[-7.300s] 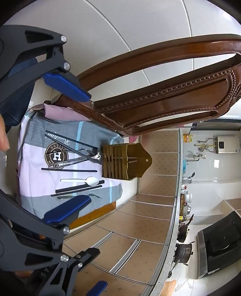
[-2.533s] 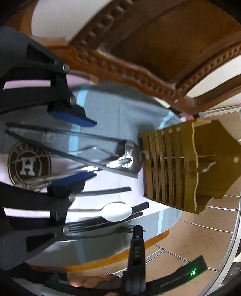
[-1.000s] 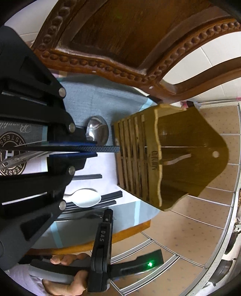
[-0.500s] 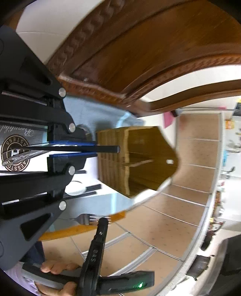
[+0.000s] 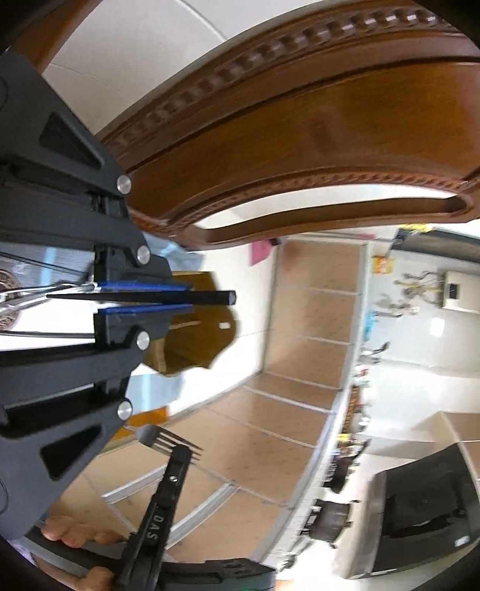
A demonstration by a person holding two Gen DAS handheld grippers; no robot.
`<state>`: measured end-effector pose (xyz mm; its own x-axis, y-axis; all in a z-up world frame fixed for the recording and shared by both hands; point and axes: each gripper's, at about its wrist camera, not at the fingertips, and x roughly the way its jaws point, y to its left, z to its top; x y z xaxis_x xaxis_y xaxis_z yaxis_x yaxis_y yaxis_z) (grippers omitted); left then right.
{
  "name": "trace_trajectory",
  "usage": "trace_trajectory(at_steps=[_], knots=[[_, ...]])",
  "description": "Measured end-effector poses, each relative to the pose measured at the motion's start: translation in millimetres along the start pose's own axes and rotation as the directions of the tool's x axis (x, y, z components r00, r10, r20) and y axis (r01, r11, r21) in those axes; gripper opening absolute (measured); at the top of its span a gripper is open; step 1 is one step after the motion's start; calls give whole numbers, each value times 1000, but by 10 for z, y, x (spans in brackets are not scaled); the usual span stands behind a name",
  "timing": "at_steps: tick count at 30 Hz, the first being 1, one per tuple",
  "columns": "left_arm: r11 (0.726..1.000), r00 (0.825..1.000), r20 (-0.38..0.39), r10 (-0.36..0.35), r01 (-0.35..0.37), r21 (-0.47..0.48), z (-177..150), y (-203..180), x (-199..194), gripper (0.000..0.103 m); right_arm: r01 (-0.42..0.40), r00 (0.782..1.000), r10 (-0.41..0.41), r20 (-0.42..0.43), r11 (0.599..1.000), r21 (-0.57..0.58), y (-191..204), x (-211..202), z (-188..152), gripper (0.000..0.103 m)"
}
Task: Organize utensils
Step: 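Lift both utensils into the wooden holder and open both tools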
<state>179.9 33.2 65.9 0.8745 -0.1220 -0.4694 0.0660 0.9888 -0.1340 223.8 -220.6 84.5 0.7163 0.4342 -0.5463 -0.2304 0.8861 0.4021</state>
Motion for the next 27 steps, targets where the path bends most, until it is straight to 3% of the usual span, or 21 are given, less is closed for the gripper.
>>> trace_trajectory(at_steps=[5, 10, 14, 20, 27], knots=[[1000, 991, 129, 26, -25, -11, 377, -14, -121, 7, -60, 987, 61, 151, 998, -9, 191, -179, 272, 2], [999, 966, 257, 37, -35, -14, 752, -74, -83, 7, -149, 936, 155, 316, 988, -43, 325, -301, 567, 2], [998, 960, 272, 61, -60, -11, 893, -133, 231, 7, -184, 912, 197, 360, 980, -71, 333, -159, 714, 2], [998, 975, 212, 62, -58, -29, 645, -101, 871, 7, -168, 944, 170, 284, 985, -32, 160, 449, 645, 2], [996, 984, 157, 78, -69, -59, 344, 59, 1266, 7, -136, 968, 131, 214, 991, 8, -82, 982, 380, 2]])
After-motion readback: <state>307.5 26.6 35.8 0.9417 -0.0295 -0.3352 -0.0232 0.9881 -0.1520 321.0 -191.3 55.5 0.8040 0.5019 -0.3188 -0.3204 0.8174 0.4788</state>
